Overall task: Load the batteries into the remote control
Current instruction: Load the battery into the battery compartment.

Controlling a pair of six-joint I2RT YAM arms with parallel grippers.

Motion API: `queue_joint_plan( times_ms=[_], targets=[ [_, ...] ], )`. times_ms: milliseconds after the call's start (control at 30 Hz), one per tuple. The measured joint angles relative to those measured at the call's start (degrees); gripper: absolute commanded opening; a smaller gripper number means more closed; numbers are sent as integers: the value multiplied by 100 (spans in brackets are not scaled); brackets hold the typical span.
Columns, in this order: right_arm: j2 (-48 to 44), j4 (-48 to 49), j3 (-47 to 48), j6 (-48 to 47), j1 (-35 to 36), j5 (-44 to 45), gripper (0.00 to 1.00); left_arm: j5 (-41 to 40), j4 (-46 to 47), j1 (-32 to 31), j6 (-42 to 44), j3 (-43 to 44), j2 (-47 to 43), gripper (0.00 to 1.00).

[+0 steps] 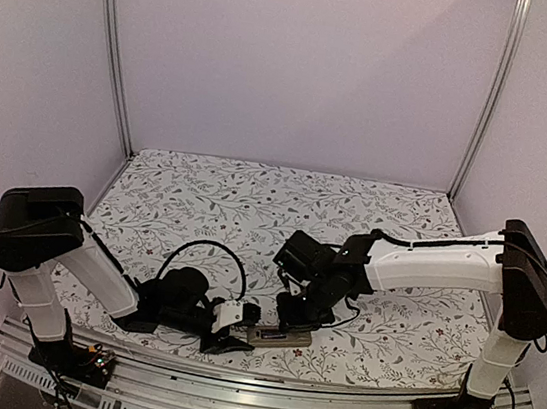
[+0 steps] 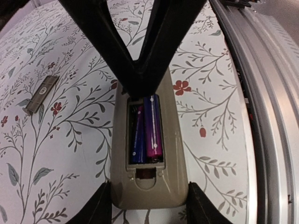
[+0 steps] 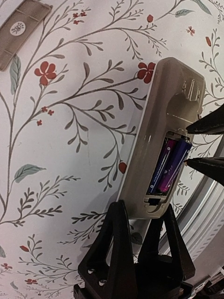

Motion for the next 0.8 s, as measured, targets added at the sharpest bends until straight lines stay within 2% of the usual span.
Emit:
queue_joint_plan(
  times_ms=[233, 400, 667, 800],
  targets=[
    [140, -35, 22, 15, 0, -127, 12, -4, 9, -4, -20, 0, 0, 38],
    [149, -35, 22, 7, 0, -153, 6, -7, 28, -4, -24, 0, 0, 38],
    [177, -17, 22, 11, 0, -223, 6, -20, 39, -4, -42, -4, 0, 37],
    [186, -11, 22, 17, 0, -223, 9, -20, 39, -4, -39, -4, 0, 37]
  ],
)
